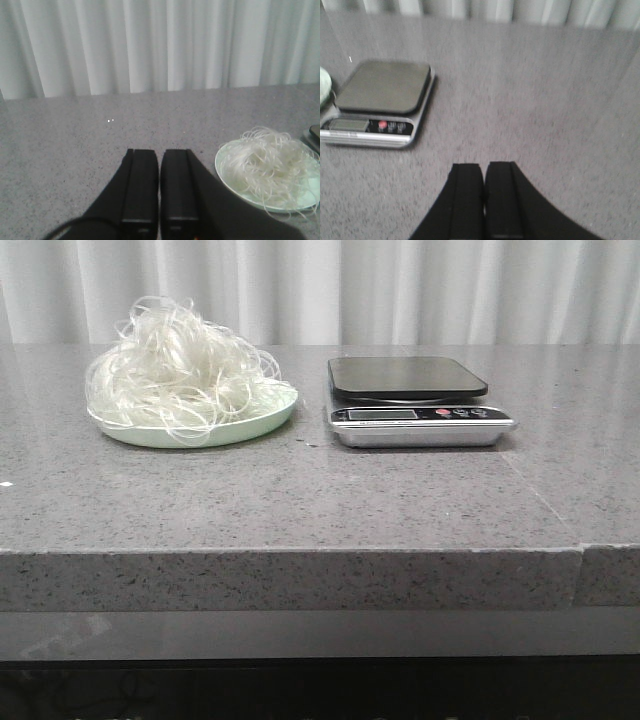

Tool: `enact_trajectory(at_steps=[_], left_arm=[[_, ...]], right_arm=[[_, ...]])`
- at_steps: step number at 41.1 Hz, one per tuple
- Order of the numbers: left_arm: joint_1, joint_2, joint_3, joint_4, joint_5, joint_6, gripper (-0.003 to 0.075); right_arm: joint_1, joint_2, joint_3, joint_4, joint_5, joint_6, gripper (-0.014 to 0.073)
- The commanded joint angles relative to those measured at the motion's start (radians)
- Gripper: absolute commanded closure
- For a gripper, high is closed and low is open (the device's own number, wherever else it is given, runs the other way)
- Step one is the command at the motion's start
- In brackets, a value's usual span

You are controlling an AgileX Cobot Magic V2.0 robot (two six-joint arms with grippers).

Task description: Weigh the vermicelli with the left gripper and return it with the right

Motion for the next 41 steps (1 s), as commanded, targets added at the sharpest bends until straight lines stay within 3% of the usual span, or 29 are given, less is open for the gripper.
enact_trajectory(at_steps=[1,13,16,18,23,27,35,41], left_arm=[[-0.006,0.043,-0.025,-0.009,-0.047,0.002,0.0574],[-0.006,0.099,-0.025,-0.009,-0.024,0.002,0.0571],[-0.006,0.111,-0.025,-0.011,-0.023,0.002,0.0547],[-0.006,0.116,-0.025,-0.011,-0.023,0.002,0.0501],[-0.006,0.134,-0.025,-0.011,-0.024,0.002,0.0261],[-0.006,0.154,-0.025,-0.011,-0.027,0.002,0.0125],[-0.009,0.245,-0.028,-0.037,-0.061,0.019,0.0124],[-0.068,0.345,-0.053,-0.068,-0.094,0.044,0.0124]], right_arm=[[-0.002,0.059,-0.031,0.004,-0.048,-0.007,0.0435],[-0.002,0.163,-0.031,0.004,-0.041,-0.007,0.0433],[-0.002,0.175,-0.031,0.004,-0.041,-0.007,0.0395],[-0.002,0.176,-0.031,0.004,-0.041,-0.007,0.0330],[-0.002,0.176,-0.031,0.004,-0.044,-0.007,0.0108],[-0.002,0.176,-0.031,0.004,-0.041,-0.007,0.0022],[-0.002,0.176,-0.031,0.004,-0.041,-0.007,0.0030],[-0.002,0.176,-0.031,0.005,-0.041,-0.007,0.0030]])
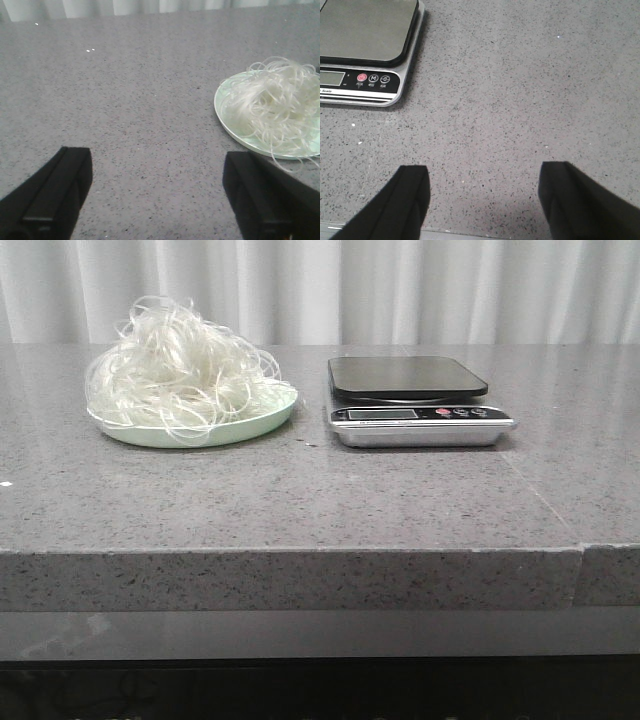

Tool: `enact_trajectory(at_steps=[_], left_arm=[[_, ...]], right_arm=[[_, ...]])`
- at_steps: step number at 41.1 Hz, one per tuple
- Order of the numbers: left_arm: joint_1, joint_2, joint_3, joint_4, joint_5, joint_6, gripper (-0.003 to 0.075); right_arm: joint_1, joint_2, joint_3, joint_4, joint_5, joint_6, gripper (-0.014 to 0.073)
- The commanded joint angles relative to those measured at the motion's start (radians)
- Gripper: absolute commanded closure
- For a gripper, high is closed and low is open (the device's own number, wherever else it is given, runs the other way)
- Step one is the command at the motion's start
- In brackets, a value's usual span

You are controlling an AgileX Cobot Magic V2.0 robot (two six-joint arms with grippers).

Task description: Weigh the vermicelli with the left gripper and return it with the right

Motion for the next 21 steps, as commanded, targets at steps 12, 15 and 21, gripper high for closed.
enact_trajectory(at_steps=[12,15,21], left_arm=[[-0.221,0.286,-0.127,-0.029,-0.253,0.011,0.0124],[-0.255,0.354,-0.158,-0.029,-0.269,0.011,0.0124],[-0.292,0.492,-0.221,-0.029,-0.309,0.011,0.0124]], right_arm=[[-0.002,0.005,-0.031,0.005,-0.051,-0.007,0.0030],[-0.002,0.005,-0.031,0.005,-0.051,-0.007,0.0030],[-0.002,0.005,-0.031,0.005,-0.051,-0.007,0.0046]])
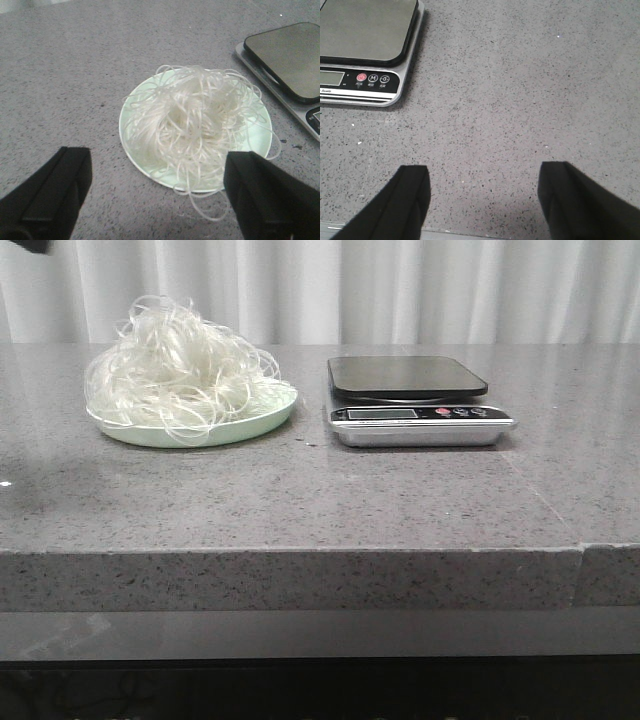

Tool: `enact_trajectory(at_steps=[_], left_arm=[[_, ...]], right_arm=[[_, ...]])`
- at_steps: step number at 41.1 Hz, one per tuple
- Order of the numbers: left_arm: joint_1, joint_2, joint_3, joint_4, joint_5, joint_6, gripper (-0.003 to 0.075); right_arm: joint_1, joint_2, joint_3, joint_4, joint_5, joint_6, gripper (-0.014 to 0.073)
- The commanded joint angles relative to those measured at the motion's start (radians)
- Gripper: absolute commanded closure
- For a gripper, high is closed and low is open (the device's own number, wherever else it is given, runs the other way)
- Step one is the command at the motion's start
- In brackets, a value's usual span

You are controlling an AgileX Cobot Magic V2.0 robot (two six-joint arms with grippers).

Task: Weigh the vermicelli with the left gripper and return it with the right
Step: 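Lower the left gripper onto the vermicelli pile and close on it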

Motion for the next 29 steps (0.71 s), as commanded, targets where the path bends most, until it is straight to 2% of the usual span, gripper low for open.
enact_trajectory(at_steps=[1,15,29], left_arm=[[-0.024,0.082,-0.077,-0.010,-0.111,-0.001,0.0124],[-0.024,0.362,-0.241,-0.073,-0.144,-0.001,0.0124],[-0.024,0.511,-0.339,-0.078,-0.151,-0.001,0.0125]], right_arm=[[-0.002,0.005,-0.031,0.005,-0.051,-0.007,0.0046],[-0.002,0.005,-0.031,0.005,-0.051,-0.007,0.0046],[-0.002,0.005,-0.031,0.005,-0.051,-0.007,0.0046]])
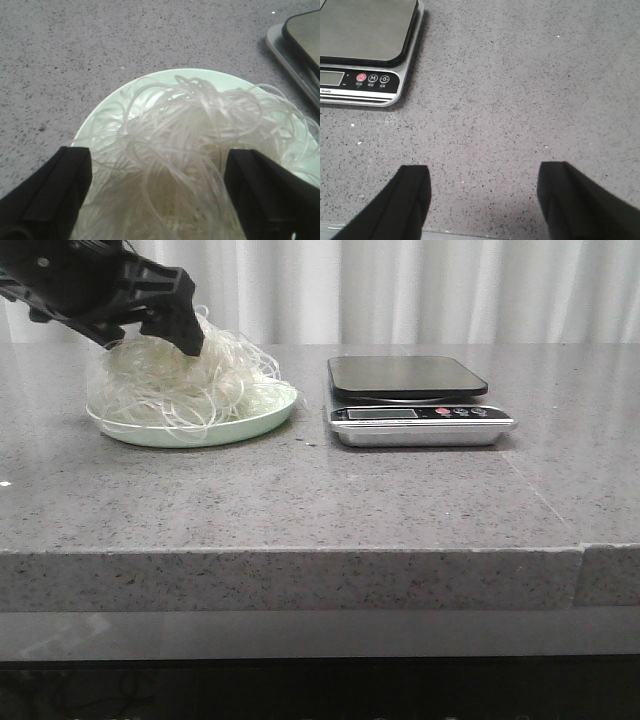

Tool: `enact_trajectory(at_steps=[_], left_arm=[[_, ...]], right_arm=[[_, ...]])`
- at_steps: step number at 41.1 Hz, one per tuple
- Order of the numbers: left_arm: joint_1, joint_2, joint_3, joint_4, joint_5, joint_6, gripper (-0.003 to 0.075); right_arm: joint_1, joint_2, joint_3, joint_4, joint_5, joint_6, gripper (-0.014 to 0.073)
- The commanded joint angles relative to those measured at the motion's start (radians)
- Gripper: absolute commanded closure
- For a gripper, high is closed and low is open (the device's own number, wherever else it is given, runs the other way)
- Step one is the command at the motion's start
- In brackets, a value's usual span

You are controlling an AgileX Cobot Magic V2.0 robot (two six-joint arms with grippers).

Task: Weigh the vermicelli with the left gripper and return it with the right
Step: 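Lower the left gripper onto the vermicelli pile and close on it, then lift the vermicelli with the left gripper and carry it over the scale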

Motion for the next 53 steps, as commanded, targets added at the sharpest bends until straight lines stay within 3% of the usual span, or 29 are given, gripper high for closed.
enact_trajectory(at_steps=[1,5,15,22,35,53], left_arm=[[-0.007,-0.011,-0.045,-0.011,-0.068,-0.001,0.0125],[-0.007,-0.010,-0.045,-0.011,-0.064,-0.001,0.0178],[-0.007,-0.010,-0.045,-0.011,-0.035,-0.001,0.0451],[-0.007,-0.018,-0.047,-0.011,-0.006,-0.001,0.0567],[-0.052,-0.100,-0.111,-0.009,0.047,-0.001,0.0573],[-0.193,-0.090,-0.373,-0.001,0.047,-0.001,0.0573]], right_arm=[[-0.002,0.005,-0.031,0.004,-0.052,-0.007,0.0046],[-0.002,0.005,-0.031,0.004,-0.052,-0.007,0.0046],[-0.002,0.005,-0.031,0.004,-0.052,-0.007,0.0046],[-0.002,0.005,-0.031,0.004,-0.052,-0.007,0.0046],[-0.002,0.005,-0.031,0.004,-0.052,-0.007,0.0046],[-0.002,0.005,-0.031,0.004,-0.073,-0.007,0.0046]])
